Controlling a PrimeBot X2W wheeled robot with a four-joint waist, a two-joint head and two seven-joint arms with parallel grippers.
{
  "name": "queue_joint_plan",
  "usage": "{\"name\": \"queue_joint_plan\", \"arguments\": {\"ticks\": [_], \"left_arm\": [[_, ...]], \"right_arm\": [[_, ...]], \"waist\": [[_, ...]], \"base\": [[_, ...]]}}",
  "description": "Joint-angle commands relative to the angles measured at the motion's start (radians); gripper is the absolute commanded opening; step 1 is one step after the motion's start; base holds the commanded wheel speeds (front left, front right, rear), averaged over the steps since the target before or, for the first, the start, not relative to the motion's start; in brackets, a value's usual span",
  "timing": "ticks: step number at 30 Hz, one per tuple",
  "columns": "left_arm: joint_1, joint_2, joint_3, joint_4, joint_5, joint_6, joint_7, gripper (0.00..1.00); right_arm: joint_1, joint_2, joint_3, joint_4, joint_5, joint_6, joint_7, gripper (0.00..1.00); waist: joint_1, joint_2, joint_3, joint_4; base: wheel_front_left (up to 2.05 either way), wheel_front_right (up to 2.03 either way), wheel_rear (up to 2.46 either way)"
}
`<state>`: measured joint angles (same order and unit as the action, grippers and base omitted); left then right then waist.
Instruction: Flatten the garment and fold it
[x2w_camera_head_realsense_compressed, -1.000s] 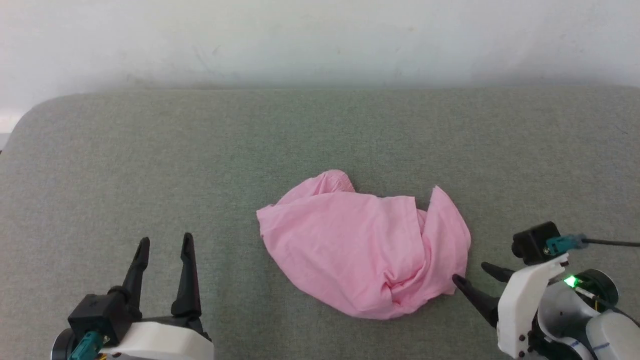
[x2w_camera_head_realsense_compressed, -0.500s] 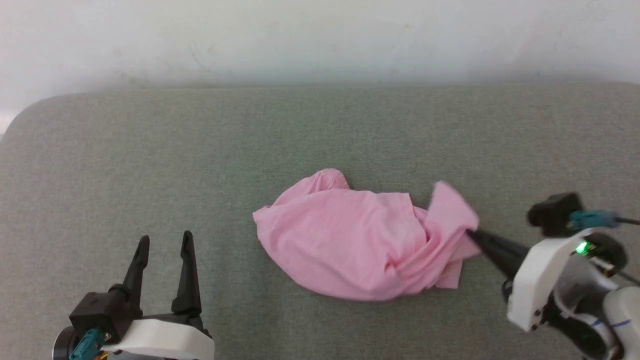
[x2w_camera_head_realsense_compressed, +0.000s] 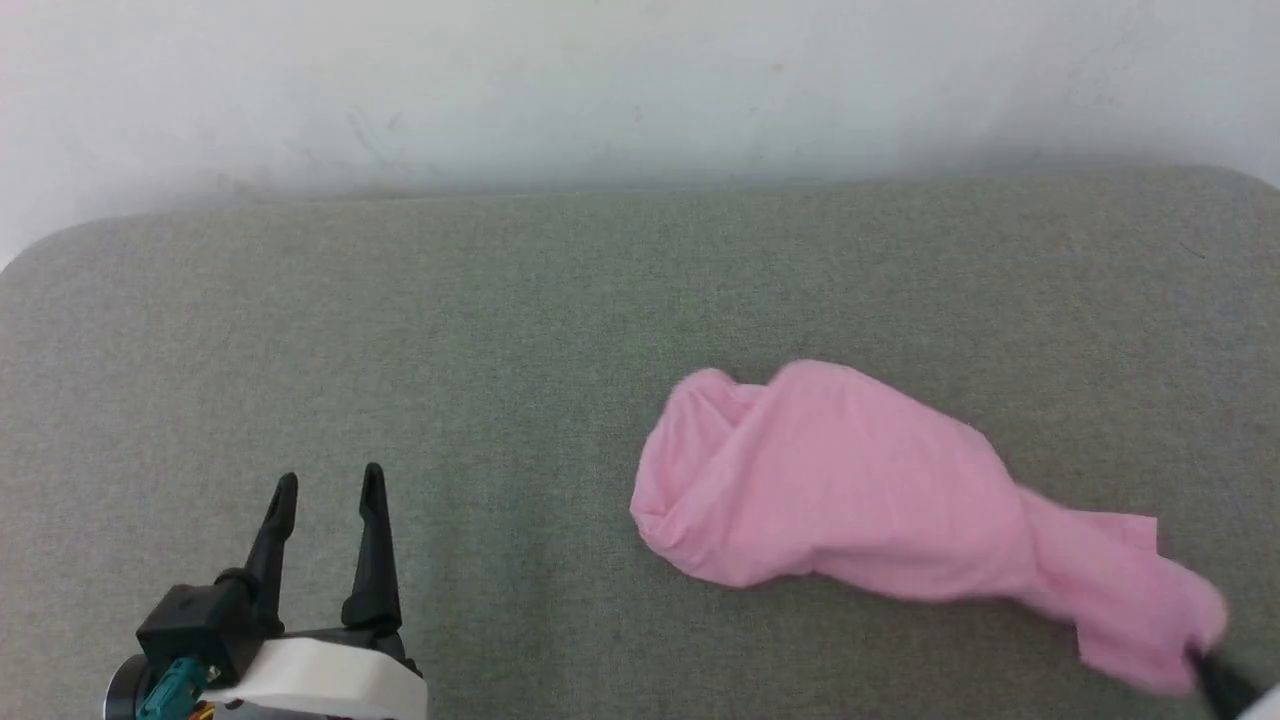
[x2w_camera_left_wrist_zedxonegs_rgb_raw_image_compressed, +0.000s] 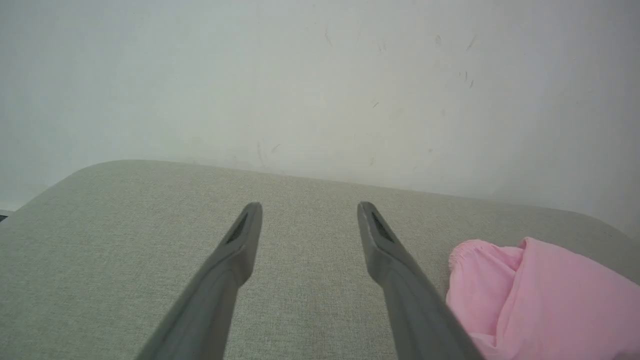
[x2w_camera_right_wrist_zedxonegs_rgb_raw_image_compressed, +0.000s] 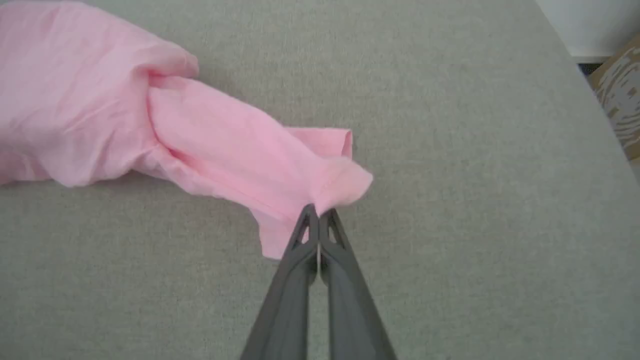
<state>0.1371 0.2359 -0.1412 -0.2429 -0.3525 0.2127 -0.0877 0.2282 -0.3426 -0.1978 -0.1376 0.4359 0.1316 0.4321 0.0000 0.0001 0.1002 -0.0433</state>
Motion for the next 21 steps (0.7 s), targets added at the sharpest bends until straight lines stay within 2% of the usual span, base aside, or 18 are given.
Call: {"name": "queue_joint_plan", "arguments": {"ticks": [1, 3, 4, 5, 6, 10, 14, 17, 21], "left_arm": [[-0.001, 0.005, 0.0, -0.002, -0.003, 0.005, 0.002, 1.0], [0.0, 0.006, 0.002, 0.001, -0.006, 0.007, 0.002, 1.0], [0.0, 0.006, 0.003, 0.002, -0.007, 0.008, 0.002, 1.0], [0.001, 0.006, 0.004, 0.003, -0.007, 0.009, 0.002, 1.0], [0.001, 0.007, 0.005, 0.003, -0.008, 0.011, 0.002, 1.0], [0.0, 0.009, 0.004, 0.004, -0.009, 0.013, 0.004, 1.0], [-0.004, 0.007, 0.002, -0.006, -0.007, 0.021, 0.009, 1.0], [-0.019, 0.006, -0.001, -0.014, -0.004, 0.022, 0.009, 1.0], [-0.059, -0.001, -0.026, -0.018, 0.006, 0.013, 0.003, 1.0]], "right_arm": [[0.049, 0.035, -0.012, 0.002, -0.009, -0.001, 0.028, 0.0], [0.116, 0.073, -0.012, 0.006, -0.014, -0.001, 0.087, 0.0], [0.134, 0.087, -0.011, -0.007, -0.011, -0.001, 0.101, 0.04], [0.139, 0.1, -0.013, -0.029, -0.006, -0.001, 0.099, 0.31], [0.138, 0.108, -0.017, -0.053, -0.004, -0.001, 0.087, 1.0], [0.101, 0.117, -0.035, -0.143, 0.028, -0.001, 0.024, 1.0], [0.009, 0.081, -0.036, -0.183, 0.055, -0.001, -0.002, 1.0], [-0.114, 0.035, 0.008, -0.126, 0.082, -0.001, 0.002, 1.0], [-0.298, -0.054, 0.129, 0.016, 0.123, -0.001, 0.031, 1.0]], "waist": [[0.0, -0.0001, -0.001, -0.001], [0.0, -0.0001, 0.0, -0.003], [0.0, -0.0001, 0.0, -0.004], [0.0, -0.0001, 0.001, -0.007], [0.0, -0.0001, 0.001, -0.01], [0.0, -0.0001, -0.002, -0.017], [0.0, -0.0001, 0.001, -0.023], [0.0, -0.0001, 0.022, -0.021], [0.0, -0.0001, 0.068, 0.007]], "base": [[0.0, 0.0, 0.0], [0.0, 0.0, 0.0], [0.0, 0.0, 0.0], [0.0, 0.0, 0.0], [0.0, 0.0, 0.0], [0.0, 0.0, 0.0], [0.0, 0.0, 0.0], [0.0, 0.0, 0.0], [0.0, 0.0, 0.0]]}}
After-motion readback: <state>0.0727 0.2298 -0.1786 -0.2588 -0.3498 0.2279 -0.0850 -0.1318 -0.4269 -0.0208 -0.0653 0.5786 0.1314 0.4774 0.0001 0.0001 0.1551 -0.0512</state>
